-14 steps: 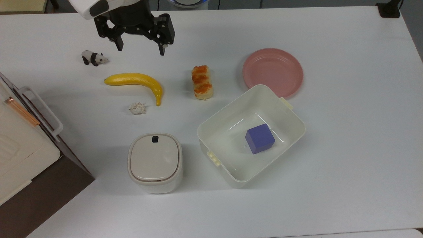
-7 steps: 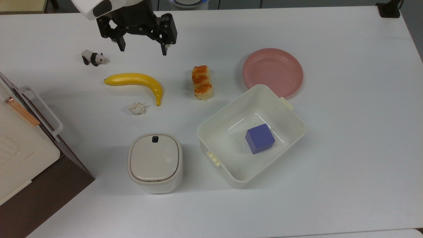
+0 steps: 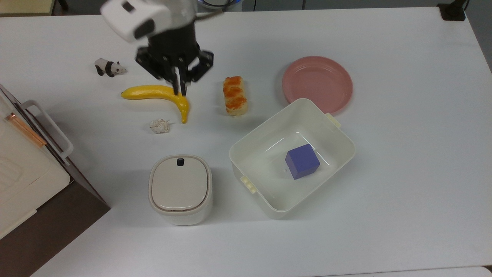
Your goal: Open the trash can
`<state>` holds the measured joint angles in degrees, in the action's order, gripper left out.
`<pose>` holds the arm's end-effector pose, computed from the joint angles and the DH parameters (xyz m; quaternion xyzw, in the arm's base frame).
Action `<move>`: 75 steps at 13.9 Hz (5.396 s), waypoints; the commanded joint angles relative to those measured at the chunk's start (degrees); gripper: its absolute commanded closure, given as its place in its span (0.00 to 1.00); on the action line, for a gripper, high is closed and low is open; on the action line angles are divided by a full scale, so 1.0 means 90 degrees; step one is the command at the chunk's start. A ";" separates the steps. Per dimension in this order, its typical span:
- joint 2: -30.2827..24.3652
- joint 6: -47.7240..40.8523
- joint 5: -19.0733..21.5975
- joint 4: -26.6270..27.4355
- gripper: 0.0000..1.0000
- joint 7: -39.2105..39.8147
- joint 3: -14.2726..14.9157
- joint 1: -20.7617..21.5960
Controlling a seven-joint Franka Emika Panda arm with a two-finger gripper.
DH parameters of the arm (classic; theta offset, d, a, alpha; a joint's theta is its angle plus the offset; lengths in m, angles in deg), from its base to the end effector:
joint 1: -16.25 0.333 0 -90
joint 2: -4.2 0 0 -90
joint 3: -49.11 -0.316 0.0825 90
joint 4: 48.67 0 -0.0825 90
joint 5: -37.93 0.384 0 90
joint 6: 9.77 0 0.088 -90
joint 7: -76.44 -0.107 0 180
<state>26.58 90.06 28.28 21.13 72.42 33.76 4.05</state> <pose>0.6829 -0.0154 0.5744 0.9967 -0.0126 0.0747 0.0295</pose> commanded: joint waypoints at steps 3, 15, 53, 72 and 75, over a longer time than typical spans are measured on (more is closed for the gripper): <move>0.0453 0.1230 -0.0529 0.0097 1.00 -0.0539 0.0015 0.0252; 0.1108 0.2022 -0.1281 0.0097 1.00 -0.0540 0.0201 0.0222; 0.1479 0.2315 -0.2110 0.0272 1.00 -0.0696 0.0201 0.0359; -0.0035 -0.0816 0.1189 -0.0790 1.00 0.0026 0.0133 -0.0530; -0.0181 -0.1258 0.1219 -0.0821 1.00 0.0124 0.0104 -0.0530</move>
<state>25.94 82.48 37.90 14.20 71.72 34.88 -0.84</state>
